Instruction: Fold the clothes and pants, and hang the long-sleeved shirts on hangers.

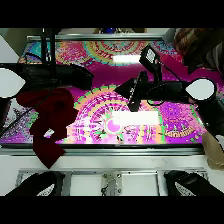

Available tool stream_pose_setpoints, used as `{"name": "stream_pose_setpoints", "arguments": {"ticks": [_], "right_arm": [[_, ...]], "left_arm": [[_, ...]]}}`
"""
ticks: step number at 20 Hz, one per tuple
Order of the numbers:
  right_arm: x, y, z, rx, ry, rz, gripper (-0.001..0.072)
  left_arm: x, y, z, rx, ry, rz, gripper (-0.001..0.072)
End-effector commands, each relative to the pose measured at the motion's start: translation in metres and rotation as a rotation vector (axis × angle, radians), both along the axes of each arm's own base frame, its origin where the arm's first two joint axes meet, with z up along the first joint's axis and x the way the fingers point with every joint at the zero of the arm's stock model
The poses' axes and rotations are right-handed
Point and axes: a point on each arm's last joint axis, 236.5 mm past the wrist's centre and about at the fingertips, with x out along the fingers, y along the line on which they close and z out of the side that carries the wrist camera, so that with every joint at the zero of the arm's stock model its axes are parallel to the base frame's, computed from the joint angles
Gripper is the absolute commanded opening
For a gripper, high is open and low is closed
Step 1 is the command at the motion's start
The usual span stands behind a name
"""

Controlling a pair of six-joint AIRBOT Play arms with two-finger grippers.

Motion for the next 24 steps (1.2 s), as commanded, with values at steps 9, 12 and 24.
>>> {"name": "stream_pose_setpoints", "arguments": {"ticks": [9, 12, 24], "right_arm": [[0.004, 0.002, -0.009, -0.004, 0.023, 0.002, 0.0023], [0.004, 0.002, -0.009, -0.004, 0.023, 0.002, 0.0023], [-0.003, 0.013, 0.015, 0.125, 0.07, 0.019, 0.0022]], "left_arm": [[0.024, -0.011, -0.046, 0.043, 0.095, 0.003, 0.0022], [0.049, 0.037, -0.051, 0.205, 0.035, 0.102, 0.0367], [0.093, 0.247, -0.311, 0.5, 0.458, 0.592, 0.0687]]}}
